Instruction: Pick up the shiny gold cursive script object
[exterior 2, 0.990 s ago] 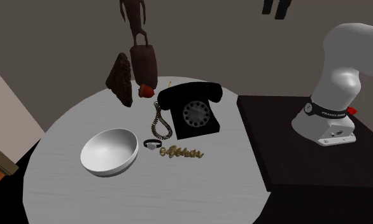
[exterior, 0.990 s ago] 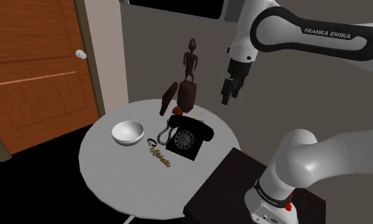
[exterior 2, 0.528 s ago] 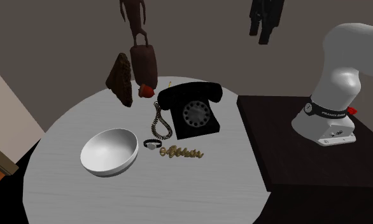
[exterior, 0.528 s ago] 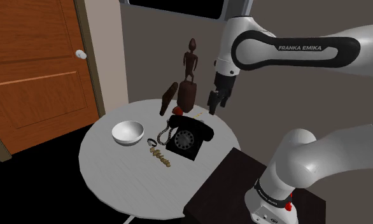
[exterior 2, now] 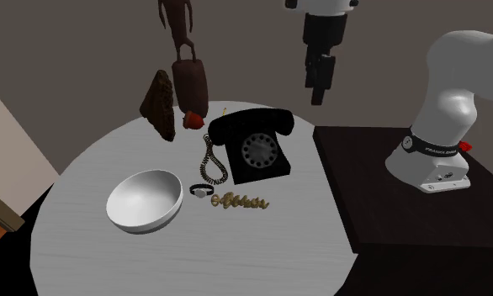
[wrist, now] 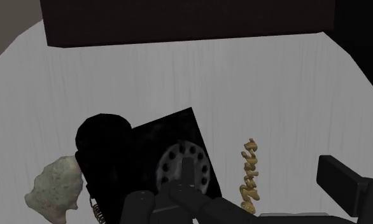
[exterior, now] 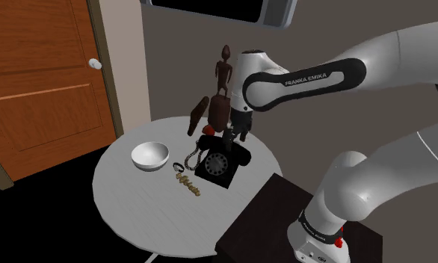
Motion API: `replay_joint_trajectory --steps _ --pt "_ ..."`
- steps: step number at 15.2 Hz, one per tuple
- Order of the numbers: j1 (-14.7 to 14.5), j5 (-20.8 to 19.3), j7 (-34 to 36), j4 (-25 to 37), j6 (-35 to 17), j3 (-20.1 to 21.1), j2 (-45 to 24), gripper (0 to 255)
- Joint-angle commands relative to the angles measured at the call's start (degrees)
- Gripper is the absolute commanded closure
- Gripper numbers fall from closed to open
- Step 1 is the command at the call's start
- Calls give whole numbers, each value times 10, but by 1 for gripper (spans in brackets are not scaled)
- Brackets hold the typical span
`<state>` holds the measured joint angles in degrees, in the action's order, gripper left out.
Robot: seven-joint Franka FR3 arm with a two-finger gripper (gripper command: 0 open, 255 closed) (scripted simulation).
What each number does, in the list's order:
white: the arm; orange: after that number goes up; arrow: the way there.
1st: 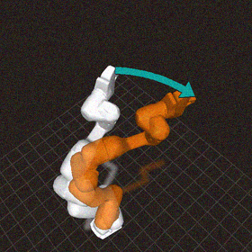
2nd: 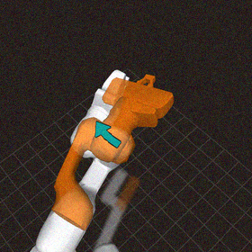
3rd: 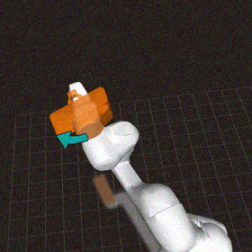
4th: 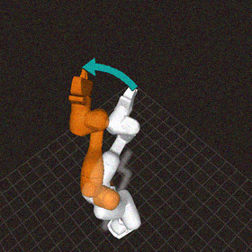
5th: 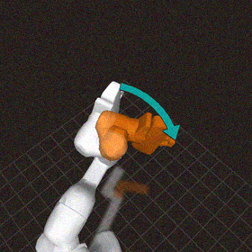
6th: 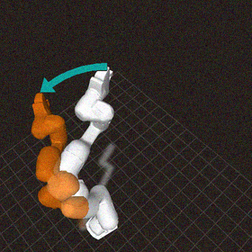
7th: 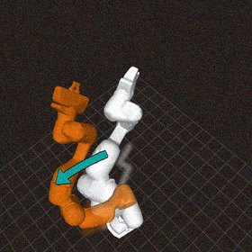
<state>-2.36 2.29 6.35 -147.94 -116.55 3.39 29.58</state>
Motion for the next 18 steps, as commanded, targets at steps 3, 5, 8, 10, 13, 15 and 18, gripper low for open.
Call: replay_joint_trajectory --steps 3,5,8,10,13,15,18 --pt "-2 2 26 5 -81 17 -87 0" --pt "-3 0 40 12 -119 24 -132 0" --pt "-3 -7 63 29 -171 35 -203 0" --pt "-4 -15 79 45 -203 40 -251 0" --pt "-6 -32 107 74 -245 45 -325 0" --pt "-10 -45 125 98 -268 45 -374 0" --pt "-19 -64 153 139 -297 40 -446 0"
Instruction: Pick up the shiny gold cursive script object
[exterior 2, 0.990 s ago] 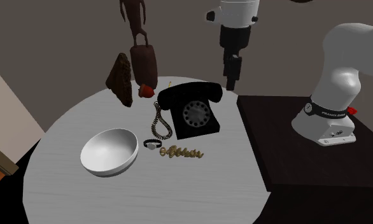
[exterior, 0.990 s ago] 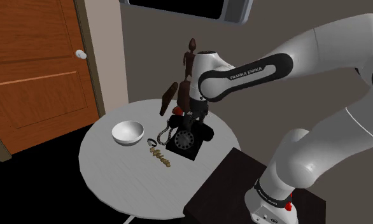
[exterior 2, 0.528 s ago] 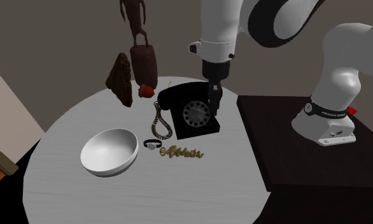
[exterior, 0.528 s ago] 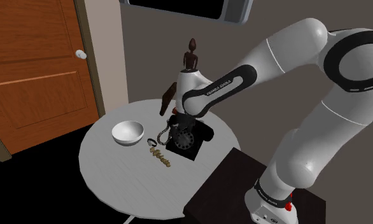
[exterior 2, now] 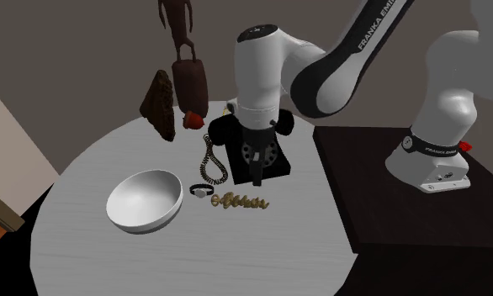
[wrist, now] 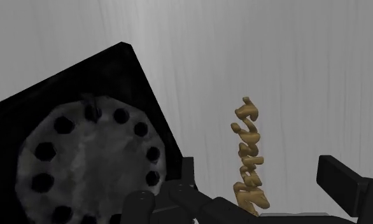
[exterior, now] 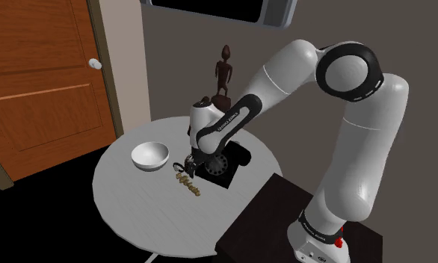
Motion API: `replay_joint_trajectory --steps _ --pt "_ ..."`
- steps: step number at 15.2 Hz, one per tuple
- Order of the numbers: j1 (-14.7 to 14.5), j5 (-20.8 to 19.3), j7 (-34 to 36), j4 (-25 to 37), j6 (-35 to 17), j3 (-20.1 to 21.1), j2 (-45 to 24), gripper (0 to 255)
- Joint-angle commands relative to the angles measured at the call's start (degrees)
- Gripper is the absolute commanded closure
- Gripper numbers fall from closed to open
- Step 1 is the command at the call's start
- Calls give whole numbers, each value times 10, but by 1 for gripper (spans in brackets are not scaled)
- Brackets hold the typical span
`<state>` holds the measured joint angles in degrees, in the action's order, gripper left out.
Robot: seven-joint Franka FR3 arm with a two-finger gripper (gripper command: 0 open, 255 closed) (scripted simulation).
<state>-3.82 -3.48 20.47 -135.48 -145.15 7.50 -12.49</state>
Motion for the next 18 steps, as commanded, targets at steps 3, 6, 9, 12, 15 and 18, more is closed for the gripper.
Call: replay_joint_trajectory --steps 3,6,9,12,15,18 --pt "-16 -23 35 61 -33 -9 -97 0" --pt "-25 -30 47 91 -48 -16 -143 0" --pt "-28 -35 50 96 -65 -19 -165 0" --pt "-31 -39 53 102 -81 -23 -187 0" --pt "-31 -39 53 103 -84 -24 -191 255" --pt "-31 -39 54 103 -84 -24 -191 255"
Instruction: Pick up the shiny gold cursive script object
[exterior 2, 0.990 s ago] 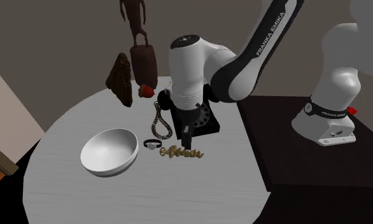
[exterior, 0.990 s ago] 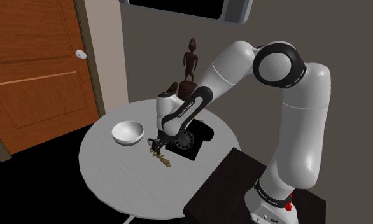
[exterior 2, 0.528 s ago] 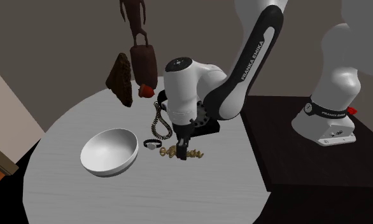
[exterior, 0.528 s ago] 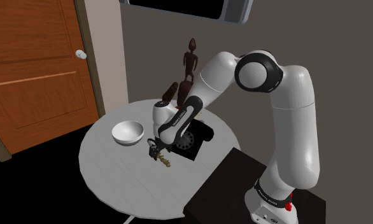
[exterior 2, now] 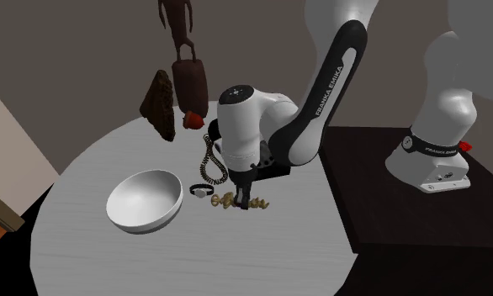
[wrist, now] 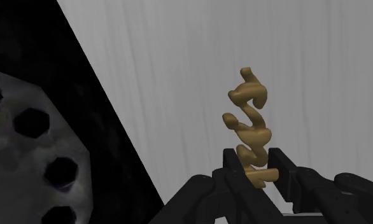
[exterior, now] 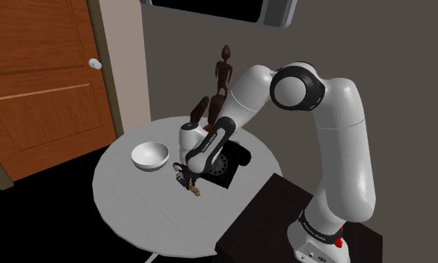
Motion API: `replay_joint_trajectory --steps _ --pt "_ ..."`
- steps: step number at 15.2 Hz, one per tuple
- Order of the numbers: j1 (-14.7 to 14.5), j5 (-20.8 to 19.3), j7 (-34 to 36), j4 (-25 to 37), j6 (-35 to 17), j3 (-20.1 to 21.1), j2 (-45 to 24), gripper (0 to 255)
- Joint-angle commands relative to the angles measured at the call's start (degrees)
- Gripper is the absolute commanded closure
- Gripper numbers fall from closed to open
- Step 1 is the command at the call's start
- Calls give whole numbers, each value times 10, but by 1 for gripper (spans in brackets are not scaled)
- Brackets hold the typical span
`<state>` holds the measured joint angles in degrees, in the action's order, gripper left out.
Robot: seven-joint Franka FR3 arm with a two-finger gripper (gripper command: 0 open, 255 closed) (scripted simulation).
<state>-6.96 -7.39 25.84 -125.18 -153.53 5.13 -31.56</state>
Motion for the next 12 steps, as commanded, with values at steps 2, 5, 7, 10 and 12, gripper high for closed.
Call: replay_joint_trajectory --steps 2,5,7,10,12 --pt "0 0 0 0 0 0 0 255" --pt "0 0 0 0 0 0 0 255" --pt "1 1 -1 -2 5 1 7 255" --pt "4 5 -4 -8 21 5 29 255" --pt "6 8 -6 -11 33 7 44 255"
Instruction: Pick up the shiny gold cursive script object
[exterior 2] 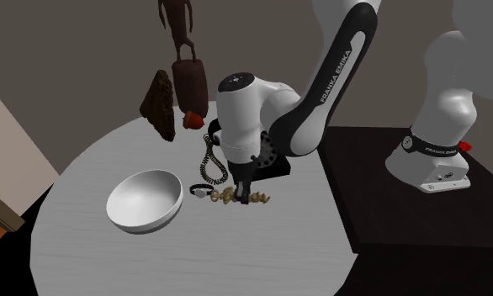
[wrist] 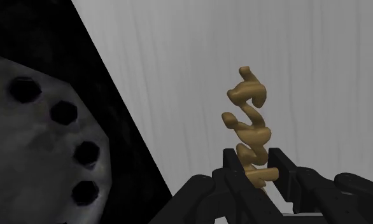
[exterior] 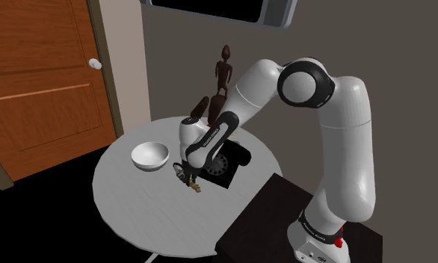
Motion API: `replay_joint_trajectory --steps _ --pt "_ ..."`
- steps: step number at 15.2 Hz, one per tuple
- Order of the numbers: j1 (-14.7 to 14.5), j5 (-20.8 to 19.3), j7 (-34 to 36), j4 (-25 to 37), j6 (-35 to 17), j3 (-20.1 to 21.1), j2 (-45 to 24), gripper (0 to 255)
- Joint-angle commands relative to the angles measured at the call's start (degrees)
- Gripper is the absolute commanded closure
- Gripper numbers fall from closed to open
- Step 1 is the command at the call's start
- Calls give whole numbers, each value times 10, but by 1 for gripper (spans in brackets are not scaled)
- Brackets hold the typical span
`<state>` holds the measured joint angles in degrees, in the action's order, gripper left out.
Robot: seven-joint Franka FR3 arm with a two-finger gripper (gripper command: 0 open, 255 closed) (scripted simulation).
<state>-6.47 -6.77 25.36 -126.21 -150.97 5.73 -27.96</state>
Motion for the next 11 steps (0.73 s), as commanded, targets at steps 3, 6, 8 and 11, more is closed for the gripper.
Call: replay_joint_trajectory --steps 3,6,8,11 --pt "4 6 -5 -5 25 5 30 255" --pt "6 11 -8 -8 43 8 51 255" --pt "8 14 -10 -9 56 10 65 255" --pt "8 16 -12 -9 63 11 72 255"
